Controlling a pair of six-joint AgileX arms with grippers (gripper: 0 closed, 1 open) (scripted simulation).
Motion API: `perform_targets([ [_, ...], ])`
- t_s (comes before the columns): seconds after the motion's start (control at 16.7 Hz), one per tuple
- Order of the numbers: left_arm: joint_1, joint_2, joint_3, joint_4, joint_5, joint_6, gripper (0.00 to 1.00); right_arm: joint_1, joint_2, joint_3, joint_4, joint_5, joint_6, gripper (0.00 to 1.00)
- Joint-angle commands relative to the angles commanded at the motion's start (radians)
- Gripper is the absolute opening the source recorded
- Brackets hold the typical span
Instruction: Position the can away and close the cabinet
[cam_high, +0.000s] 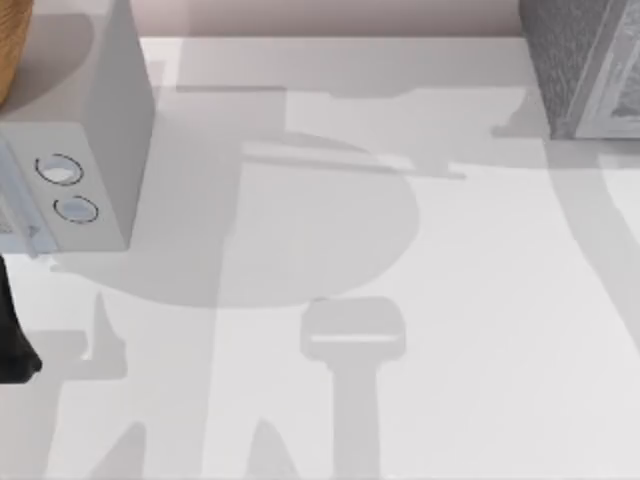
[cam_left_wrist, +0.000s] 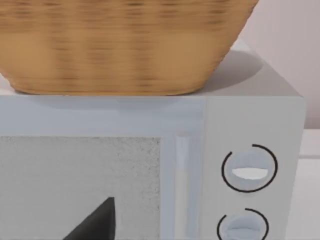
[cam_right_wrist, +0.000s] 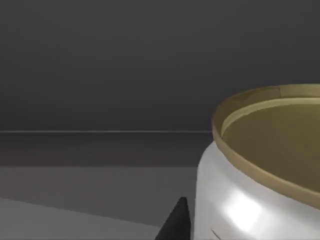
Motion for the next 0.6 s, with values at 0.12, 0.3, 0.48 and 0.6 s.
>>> perform_targets([
  [0.12,0.0,0.0,0.0,0.0,0.0,0.0,1.0,0.005,0.033,0.042,-0.01,0.004,0.0,0.0],
  [0.3,0.0,0.0,0.0,0.0,0.0,0.0,1.0,0.006,0.039,0.049,-0.012,0.005,0.0,0.0],
  [0.48,0.0,0.0,0.0,0.0,0.0,0.0,1.0,0.002,0.036,0.046,-0.011,0.004,0.002,0.0],
  [0.6,0.0,0.0,0.0,0.0,0.0,0.0,1.0,-0.001,0.039,0.055,-0.01,0.006,0.001,0.0],
])
